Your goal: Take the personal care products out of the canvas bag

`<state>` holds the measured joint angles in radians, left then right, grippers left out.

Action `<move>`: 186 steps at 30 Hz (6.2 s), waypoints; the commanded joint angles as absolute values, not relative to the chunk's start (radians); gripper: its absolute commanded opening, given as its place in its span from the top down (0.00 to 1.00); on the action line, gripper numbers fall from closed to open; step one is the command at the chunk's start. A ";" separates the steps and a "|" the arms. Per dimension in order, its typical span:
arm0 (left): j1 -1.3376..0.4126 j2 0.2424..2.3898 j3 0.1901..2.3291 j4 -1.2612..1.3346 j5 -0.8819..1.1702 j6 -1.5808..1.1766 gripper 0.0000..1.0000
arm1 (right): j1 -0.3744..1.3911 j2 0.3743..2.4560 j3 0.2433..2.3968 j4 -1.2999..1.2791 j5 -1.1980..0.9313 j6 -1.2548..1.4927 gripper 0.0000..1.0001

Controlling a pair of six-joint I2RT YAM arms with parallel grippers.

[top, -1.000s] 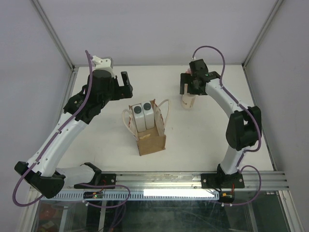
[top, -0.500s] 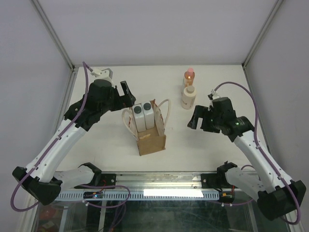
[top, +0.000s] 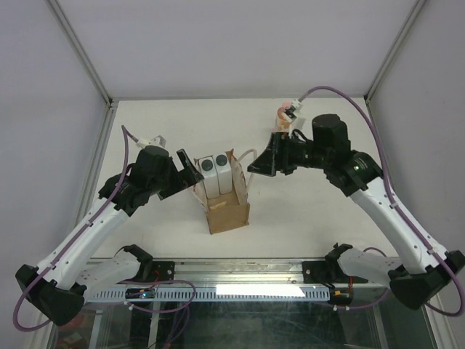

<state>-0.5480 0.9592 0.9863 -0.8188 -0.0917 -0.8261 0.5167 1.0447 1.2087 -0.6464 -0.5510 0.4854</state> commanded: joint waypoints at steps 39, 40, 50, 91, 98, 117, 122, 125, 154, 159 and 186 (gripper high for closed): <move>-0.535 0.785 0.897 -0.914 0.037 -0.891 0.06 | 0.935 1.573 1.360 -0.758 -0.390 -0.440 0.35; -0.535 0.785 0.903 -0.919 0.035 -0.883 0.06 | 0.940 1.579 1.355 -0.747 -0.393 -0.445 0.35; -0.535 0.732 0.943 -0.989 -0.005 -0.881 0.05 | 0.990 1.658 1.363 -0.642 -0.393 -0.503 0.35; -0.535 0.864 1.002 -0.916 -0.034 -0.835 0.03 | 0.812 1.379 1.285 -0.269 -0.500 0.190 1.00; -0.536 0.870 1.037 -0.920 -0.083 -0.814 0.04 | 0.720 1.254 1.314 -0.287 -0.508 0.403 1.00; -0.535 0.985 1.137 -0.798 -0.232 -0.704 0.02 | 0.642 1.002 1.502 -0.936 0.286 0.258 1.00; -0.535 1.045 1.189 -0.782 -0.234 -0.658 0.02 | 0.633 1.026 1.284 -0.823 0.332 0.270 1.00; -0.535 1.062 1.214 -0.779 -0.241 -0.629 0.02 | 0.626 1.079 1.178 -0.699 0.363 0.268 1.00; -0.535 1.098 1.267 -0.787 -0.268 -0.548 0.01 | 0.490 1.459 1.115 -0.448 0.264 0.280 1.00; -0.535 1.098 1.268 -0.788 -0.253 -0.546 0.01 | 0.489 1.464 1.112 -0.454 0.268 0.286 0.91; -0.534 0.945 1.163 -0.857 -0.203 -0.662 0.01 | 0.488 1.167 1.118 -0.674 0.172 0.316 0.37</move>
